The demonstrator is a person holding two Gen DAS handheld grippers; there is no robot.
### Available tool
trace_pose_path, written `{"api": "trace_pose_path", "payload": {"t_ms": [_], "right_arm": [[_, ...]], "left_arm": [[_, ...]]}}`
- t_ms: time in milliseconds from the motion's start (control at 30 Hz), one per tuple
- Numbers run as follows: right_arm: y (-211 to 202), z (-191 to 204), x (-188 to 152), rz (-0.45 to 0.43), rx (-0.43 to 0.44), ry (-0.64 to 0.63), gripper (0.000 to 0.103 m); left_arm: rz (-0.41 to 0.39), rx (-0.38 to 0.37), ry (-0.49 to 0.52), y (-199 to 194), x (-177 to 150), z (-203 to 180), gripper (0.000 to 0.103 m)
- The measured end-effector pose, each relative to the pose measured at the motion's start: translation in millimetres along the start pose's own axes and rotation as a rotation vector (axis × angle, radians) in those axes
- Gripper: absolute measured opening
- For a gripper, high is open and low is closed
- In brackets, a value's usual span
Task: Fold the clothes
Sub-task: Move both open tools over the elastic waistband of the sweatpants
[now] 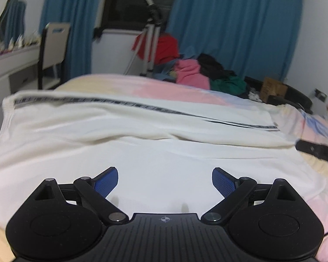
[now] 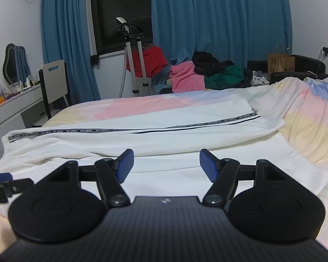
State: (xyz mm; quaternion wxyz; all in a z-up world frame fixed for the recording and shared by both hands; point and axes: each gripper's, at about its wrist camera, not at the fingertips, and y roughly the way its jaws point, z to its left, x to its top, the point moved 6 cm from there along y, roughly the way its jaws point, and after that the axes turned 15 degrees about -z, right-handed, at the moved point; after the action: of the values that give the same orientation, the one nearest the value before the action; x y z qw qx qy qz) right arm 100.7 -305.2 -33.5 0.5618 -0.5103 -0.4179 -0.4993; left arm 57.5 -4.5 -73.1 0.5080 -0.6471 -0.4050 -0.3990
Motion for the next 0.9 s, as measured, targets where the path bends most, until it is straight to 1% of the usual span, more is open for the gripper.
{"api": "trace_pose_path", "payload": {"t_ms": [133, 300, 367, 433, 533, 567, 633, 700, 800, 900], "right_arm": [[4, -3, -4, 0.020, -0.018, 0.005, 0.069], [7, -9, -9, 0.043, -0.047, 0.020, 0.069], [8, -12, -10, 0.050, -0.054, 0.032, 0.069], [8, -14, -11, 0.056, -0.059, 0.045, 0.069], [9, -17, -12, 0.061, -0.064, 0.063, 0.069], [9, -18, -12, 0.062, -0.064, 0.068, 0.069], [11, -20, -13, 0.070, -0.069, 0.076, 0.069], [12, -23, -14, 0.081, -0.076, 0.089, 0.069], [13, -28, -16, 0.095, -0.086, 0.112, 0.069], [14, -33, -16, 0.104, -0.096, 0.137, 0.069]], "left_arm": [[0.042, 0.081, -0.070, -4, 6, 35, 0.094], [0.071, 0.215, -0.162, -20, 16, 93, 0.094], [0.094, 0.266, -0.244, -27, 18, 122, 0.094], [0.123, 0.324, -0.375, -36, 17, 157, 0.094], [0.142, 0.419, -0.573, -53, 6, 205, 0.094], [0.149, 0.451, -0.633, -59, 2, 219, 0.094], [0.164, 0.491, -0.726, -70, -6, 239, 0.094], [0.172, 0.529, -0.795, -80, -12, 254, 0.094], [0.203, 0.593, -0.840, -84, -20, 271, 0.094], [0.261, 0.615, -0.915, -79, -29, 279, 0.094]]}}
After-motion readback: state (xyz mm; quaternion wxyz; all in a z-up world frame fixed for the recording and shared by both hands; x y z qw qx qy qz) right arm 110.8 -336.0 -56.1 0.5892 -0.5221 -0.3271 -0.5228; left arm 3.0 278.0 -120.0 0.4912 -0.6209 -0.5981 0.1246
